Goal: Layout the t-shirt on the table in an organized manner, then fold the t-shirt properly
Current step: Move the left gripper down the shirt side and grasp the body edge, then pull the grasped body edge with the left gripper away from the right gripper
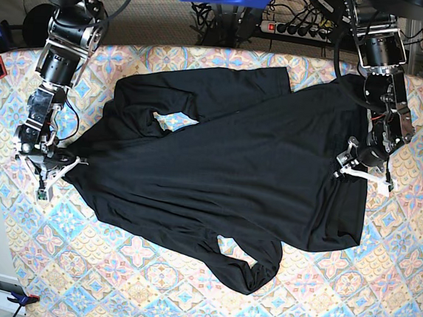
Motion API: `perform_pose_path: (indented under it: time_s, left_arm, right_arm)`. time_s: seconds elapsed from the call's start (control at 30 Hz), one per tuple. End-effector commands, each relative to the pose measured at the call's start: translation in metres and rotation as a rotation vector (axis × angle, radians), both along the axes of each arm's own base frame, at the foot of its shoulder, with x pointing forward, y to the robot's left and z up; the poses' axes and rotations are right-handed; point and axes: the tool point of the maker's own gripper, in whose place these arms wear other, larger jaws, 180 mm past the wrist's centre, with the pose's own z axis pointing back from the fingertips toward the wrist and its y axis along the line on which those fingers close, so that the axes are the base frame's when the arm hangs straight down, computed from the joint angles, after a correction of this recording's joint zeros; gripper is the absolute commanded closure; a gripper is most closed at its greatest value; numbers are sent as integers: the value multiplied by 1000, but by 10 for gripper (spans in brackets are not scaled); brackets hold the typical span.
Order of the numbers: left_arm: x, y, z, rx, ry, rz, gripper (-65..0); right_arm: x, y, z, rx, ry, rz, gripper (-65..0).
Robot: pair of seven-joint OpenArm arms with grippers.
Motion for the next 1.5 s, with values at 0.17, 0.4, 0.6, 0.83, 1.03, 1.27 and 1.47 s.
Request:
perform_pose_path:
  time_s: [0.17, 0.4, 0.6, 0.83, 1.03, 1.27, 1.47]
  left_arm:
    - [9, 6, 14, 19, -40, 0, -302]
    - [3, -1, 7, 18, -21, -19, -302]
    - [3, -8, 5, 22, -14, -43, -302]
    - [3, -8, 4, 23, -12, -43, -302]
    - [2, -9, 3, 22, -10, -44, -302]
    - [1, -10, 2, 22, -5, -49, -302]
    - [2, -40, -13, 123, 47, -183, -302]
  right_arm:
    - [14, -9, 23, -19, -66, -6, 0]
    - [14, -9, 22, -18, -62, -7, 0]
    - [14, -9, 21, -17, -60, -7, 0]
    - [1, -8, 7, -20, -23, -3, 0]
    - [1, -8, 7, -18, -25, -3, 0]
    - [1, -9, 9, -21, -31, -5, 0]
    - [1, -8, 7, -17, -27, -5, 0]
